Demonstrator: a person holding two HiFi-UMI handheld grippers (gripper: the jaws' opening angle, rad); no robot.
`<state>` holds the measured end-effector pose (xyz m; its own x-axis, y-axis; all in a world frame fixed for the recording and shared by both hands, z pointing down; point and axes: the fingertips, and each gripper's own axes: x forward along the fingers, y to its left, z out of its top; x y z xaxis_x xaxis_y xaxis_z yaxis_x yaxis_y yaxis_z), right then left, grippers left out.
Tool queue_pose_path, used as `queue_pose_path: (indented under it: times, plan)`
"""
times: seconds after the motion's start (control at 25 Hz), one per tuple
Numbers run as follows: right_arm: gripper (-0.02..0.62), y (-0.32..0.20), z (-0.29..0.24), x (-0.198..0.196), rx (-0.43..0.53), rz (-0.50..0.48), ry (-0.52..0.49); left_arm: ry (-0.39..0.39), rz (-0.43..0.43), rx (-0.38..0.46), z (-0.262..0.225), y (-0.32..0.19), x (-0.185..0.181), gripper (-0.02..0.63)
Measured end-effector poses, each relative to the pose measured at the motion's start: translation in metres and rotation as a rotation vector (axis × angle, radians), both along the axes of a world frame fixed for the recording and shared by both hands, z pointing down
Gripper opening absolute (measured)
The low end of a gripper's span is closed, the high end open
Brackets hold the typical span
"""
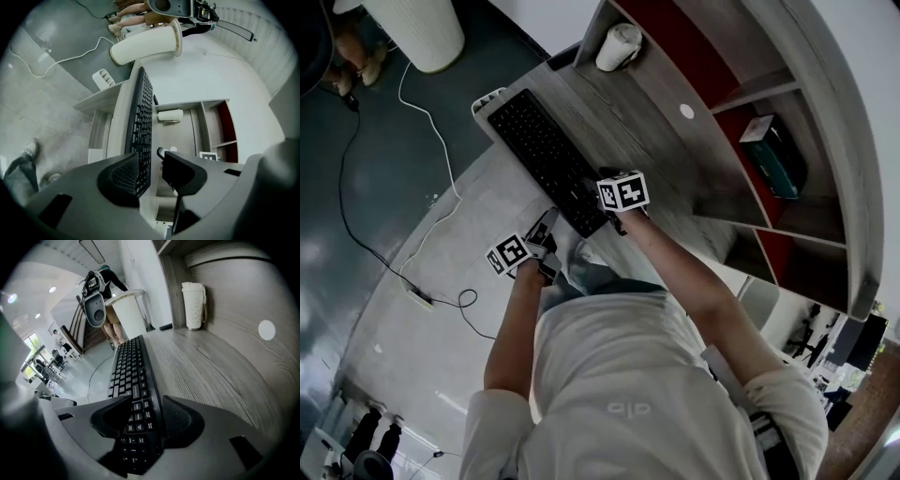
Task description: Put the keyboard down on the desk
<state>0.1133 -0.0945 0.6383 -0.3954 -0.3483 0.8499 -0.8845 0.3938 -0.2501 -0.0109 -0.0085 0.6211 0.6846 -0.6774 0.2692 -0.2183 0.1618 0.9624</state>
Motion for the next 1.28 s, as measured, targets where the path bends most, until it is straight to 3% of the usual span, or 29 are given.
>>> queue_pose_path:
  times: [0.16, 0.28, 0.52, 1.04, 1.28]
  plan:
    - [0.142, 0.003, -0.041, 0.001, 0.095, 0.059, -0.088, -0.12, 0.046, 0.097, -0.031, -0.011, -0.018, 0.154]
    - [0.097, 0.007, -0.075, 0.005, 0.168, 0.083, -0.131, -0.225, 0.082, 0.184, -0.059, -0.02, -0.03, 0.087]
    - [0.057, 0.018, -0.153, 0.018, 0.338, 0.134, -0.209, -0.44, 0.207, 0.416, -0.13, -0.032, -0.034, 0.031]
    - [0.049, 0.071, -0.284, 0.048, 0.574, 0.156, -0.341, -0.624, 0.395, 0.804, -0.254, -0.016, 0.005, 0.031]
    - [0.049, 0.091, -0.321, 0.065, 0.668, 0.166, -0.362, -0.65, 0.379, 0.933, -0.296, -0.009, 0.021, 0.031]
